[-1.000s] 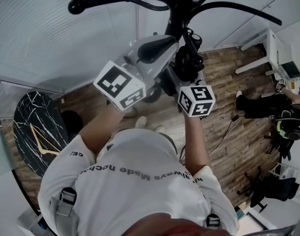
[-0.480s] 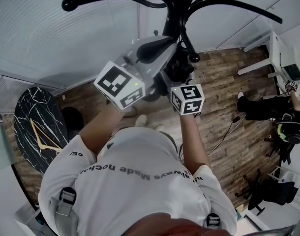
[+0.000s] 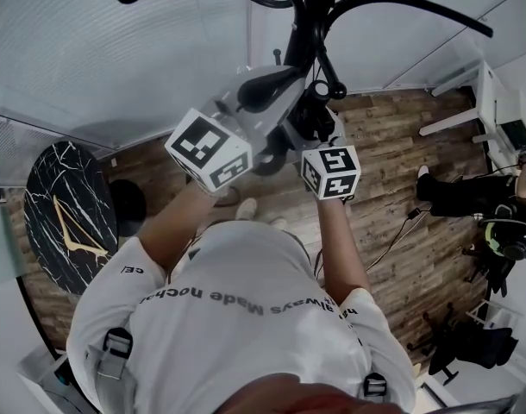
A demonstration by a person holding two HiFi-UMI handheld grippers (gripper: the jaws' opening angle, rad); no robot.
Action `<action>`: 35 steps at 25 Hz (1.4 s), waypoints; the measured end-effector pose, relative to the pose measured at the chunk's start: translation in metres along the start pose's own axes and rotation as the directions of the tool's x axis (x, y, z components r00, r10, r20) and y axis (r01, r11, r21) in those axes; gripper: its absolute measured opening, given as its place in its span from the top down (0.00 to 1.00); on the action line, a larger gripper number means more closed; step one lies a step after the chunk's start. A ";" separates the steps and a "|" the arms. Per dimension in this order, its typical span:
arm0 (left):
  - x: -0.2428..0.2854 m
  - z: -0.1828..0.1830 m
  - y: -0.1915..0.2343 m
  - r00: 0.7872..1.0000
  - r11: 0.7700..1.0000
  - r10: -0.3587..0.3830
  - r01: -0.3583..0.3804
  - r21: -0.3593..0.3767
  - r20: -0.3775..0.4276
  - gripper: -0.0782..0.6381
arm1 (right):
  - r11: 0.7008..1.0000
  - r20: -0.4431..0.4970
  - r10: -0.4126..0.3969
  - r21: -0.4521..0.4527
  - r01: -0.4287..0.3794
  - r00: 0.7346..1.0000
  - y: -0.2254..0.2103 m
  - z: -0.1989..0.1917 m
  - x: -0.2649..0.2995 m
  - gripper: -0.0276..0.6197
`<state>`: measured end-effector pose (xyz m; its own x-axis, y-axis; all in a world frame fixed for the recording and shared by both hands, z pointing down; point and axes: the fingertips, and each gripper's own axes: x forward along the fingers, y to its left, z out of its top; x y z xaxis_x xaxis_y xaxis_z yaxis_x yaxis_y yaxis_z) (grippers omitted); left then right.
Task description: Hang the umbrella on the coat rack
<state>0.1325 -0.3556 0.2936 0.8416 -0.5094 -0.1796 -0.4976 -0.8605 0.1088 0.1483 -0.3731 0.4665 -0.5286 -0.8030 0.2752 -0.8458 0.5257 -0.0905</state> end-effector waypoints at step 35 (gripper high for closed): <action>-0.072 -0.036 -0.040 0.995 0.997 0.061 -0.056 0.057 -0.079 0.86 | 0.989 0.215 -0.120 -0.053 0.135 0.969 0.027 0.075 -0.163 0.76</action>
<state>0.0992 -0.2848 0.3378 0.8239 -0.5588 -0.0944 -0.5553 -0.8293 0.0630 0.2059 -0.2488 0.3477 -0.4261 -0.9018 0.0716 -0.9042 0.4271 -0.0018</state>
